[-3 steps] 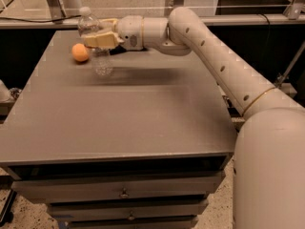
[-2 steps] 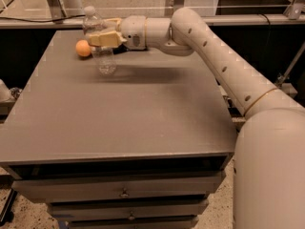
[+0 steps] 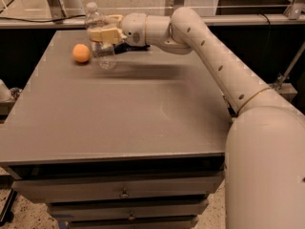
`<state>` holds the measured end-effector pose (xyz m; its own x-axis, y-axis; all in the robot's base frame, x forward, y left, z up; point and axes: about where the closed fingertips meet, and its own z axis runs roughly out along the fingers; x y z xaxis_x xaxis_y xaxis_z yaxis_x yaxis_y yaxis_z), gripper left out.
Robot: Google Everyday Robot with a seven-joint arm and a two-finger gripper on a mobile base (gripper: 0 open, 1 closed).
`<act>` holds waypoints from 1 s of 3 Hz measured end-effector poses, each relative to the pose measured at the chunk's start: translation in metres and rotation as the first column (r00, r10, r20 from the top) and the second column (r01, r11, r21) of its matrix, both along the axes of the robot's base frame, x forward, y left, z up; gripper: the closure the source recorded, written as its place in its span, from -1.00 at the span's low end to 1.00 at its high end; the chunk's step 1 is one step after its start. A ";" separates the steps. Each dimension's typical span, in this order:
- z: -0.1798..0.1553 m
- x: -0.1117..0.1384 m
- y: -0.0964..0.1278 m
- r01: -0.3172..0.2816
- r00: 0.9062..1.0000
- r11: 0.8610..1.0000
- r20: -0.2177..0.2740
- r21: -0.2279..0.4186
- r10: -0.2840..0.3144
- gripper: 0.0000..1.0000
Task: Move water bottle near orange
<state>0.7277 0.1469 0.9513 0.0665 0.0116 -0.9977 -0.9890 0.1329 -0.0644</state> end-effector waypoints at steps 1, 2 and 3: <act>0.002 0.009 0.005 0.001 1.000 1.000 0.008 0.011 -0.001 1.00; 0.001 0.010 0.006 0.004 1.000 1.000 0.006 0.017 -0.004 1.00; -0.004 0.011 0.010 0.005 1.000 1.000 -0.005 0.028 -0.005 1.00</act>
Offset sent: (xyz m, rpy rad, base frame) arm 0.0172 0.0018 -0.0035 0.0305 0.0012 -0.0226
